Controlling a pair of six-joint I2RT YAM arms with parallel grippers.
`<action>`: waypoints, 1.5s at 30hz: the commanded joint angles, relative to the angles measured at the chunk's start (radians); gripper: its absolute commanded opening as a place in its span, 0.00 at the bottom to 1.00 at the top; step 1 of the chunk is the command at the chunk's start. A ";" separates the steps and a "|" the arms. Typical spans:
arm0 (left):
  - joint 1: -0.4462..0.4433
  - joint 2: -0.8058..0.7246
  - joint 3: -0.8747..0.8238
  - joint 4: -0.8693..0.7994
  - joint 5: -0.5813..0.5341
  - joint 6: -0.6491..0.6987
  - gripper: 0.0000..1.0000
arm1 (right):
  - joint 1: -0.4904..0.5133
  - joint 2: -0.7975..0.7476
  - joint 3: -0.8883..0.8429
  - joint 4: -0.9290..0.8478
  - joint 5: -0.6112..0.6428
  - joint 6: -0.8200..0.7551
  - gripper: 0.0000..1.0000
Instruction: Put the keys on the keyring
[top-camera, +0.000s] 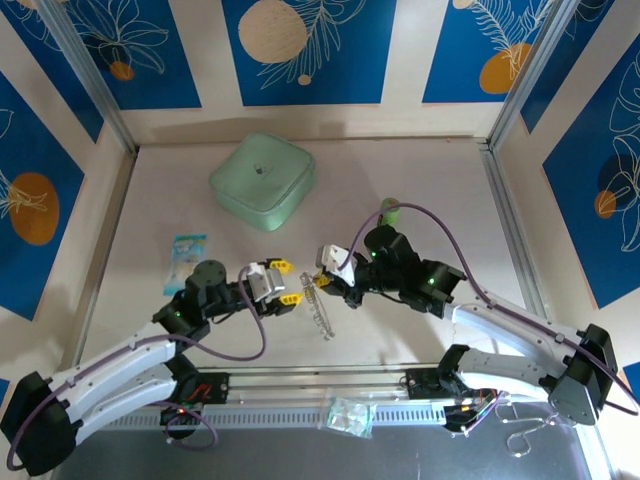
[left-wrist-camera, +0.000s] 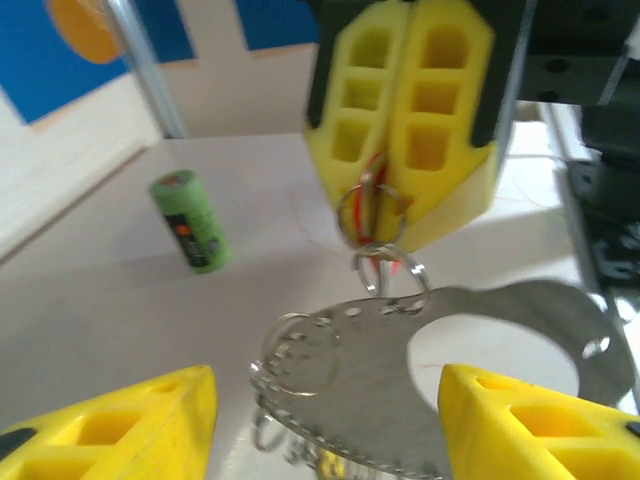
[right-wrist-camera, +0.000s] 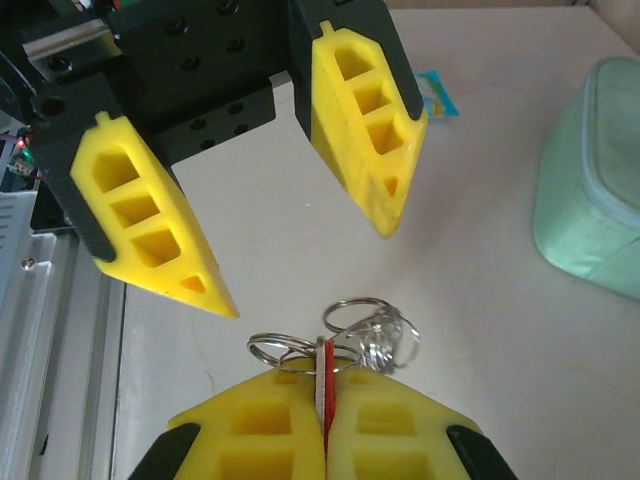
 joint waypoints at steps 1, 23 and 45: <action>-0.006 -0.081 -0.041 0.092 -0.265 -0.097 0.64 | 0.020 0.039 0.070 -0.038 0.022 -0.051 0.00; 0.025 -0.552 -0.222 0.007 -1.320 -0.162 0.72 | 0.128 0.648 0.394 0.199 0.037 0.131 0.00; 0.031 -0.494 -0.247 0.084 -1.344 -0.109 0.70 | 0.065 0.646 0.223 -0.215 0.467 -0.340 0.00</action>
